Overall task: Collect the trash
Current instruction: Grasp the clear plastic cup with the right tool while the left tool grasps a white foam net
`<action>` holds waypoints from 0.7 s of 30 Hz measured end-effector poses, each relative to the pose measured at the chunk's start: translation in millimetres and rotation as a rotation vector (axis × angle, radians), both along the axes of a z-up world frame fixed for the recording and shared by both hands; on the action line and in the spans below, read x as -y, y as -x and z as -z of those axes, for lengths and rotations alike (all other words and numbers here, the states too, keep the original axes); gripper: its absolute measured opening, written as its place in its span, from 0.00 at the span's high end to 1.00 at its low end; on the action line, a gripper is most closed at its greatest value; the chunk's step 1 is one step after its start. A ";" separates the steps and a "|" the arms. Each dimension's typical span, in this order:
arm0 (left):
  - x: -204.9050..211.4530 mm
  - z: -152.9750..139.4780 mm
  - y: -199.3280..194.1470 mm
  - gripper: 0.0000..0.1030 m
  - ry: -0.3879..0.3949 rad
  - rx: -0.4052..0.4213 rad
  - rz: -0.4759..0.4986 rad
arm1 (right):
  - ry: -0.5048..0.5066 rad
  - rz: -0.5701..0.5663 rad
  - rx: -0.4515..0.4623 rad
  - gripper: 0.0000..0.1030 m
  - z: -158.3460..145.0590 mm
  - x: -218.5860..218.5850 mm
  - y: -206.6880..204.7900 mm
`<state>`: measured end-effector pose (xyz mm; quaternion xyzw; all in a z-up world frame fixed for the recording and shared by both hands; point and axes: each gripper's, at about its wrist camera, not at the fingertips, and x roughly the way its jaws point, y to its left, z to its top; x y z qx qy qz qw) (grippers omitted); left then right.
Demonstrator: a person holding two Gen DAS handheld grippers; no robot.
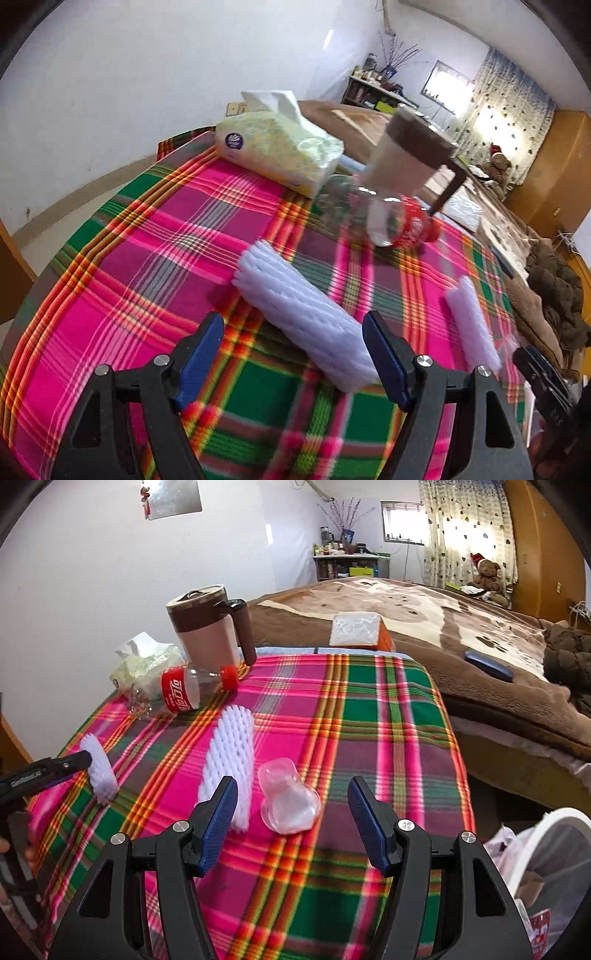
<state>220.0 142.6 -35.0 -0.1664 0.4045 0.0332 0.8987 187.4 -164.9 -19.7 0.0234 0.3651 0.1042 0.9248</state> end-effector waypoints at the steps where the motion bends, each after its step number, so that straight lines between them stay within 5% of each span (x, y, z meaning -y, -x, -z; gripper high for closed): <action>1: -1.2 2.0 -3.3 0.24 0.000 -0.009 -0.008 | 0.003 0.001 -0.005 0.38 1.0 -0.9 -2.0; 13: 18.2 10.1 -25.4 0.46 0.036 -0.032 0.061 | 0.018 -0.012 -0.010 0.57 4.2 -4.2 -8.2; 18: 40.3 9.1 -30.8 0.53 -0.002 -0.018 0.133 | 0.025 -0.019 -0.021 0.72 6.4 -6.4 -8.6; 21: 54.2 8.0 -31.2 0.54 -0.048 -0.002 0.185 | 0.026 -0.019 -0.016 0.72 6.4 -6.3 -7.5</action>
